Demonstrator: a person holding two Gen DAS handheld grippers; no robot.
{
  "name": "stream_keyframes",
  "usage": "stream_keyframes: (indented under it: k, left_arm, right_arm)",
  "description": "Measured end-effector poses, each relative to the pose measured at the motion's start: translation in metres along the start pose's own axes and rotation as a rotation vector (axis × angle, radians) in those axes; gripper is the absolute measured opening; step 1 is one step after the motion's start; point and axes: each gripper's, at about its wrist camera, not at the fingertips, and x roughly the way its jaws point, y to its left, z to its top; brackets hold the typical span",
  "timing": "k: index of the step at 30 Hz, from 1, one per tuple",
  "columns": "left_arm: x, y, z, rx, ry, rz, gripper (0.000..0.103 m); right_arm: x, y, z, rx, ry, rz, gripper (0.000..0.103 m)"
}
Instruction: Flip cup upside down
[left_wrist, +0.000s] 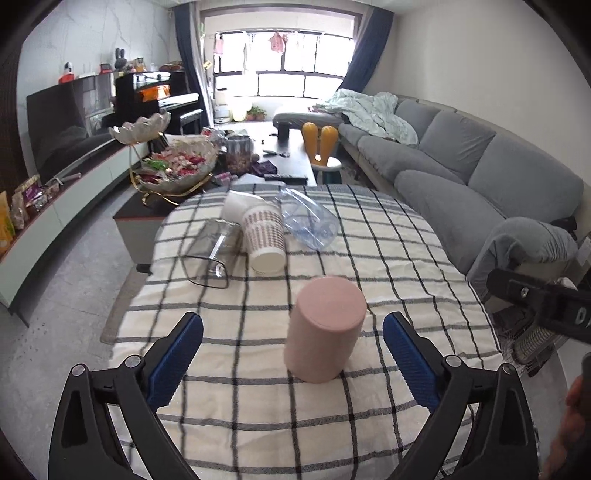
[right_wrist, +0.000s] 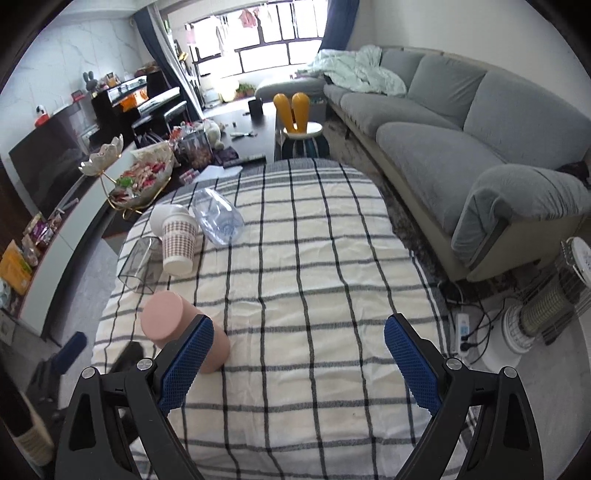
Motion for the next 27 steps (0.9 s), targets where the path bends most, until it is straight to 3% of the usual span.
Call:
stream_keyframes:
  k: [9, 18, 27]
  left_arm:
    - [-0.029, 0.018, 0.015, -0.054, -0.006, 0.038, 0.103]
    - [-0.041, 0.021, 0.013, -0.063, -0.012, 0.056, 0.103]
    - [-0.048, 0.023, 0.012, -0.069, -0.031, 0.074, 0.103]
  right_arm:
    - [-0.014, 0.015, -0.006, -0.032, -0.099, 0.024, 0.094]
    - [-0.036, 0.026, -0.015, -0.081, -0.240, -0.028, 0.094]
    - [-0.041, 0.027, -0.016, -0.082, -0.264, -0.028, 0.095]
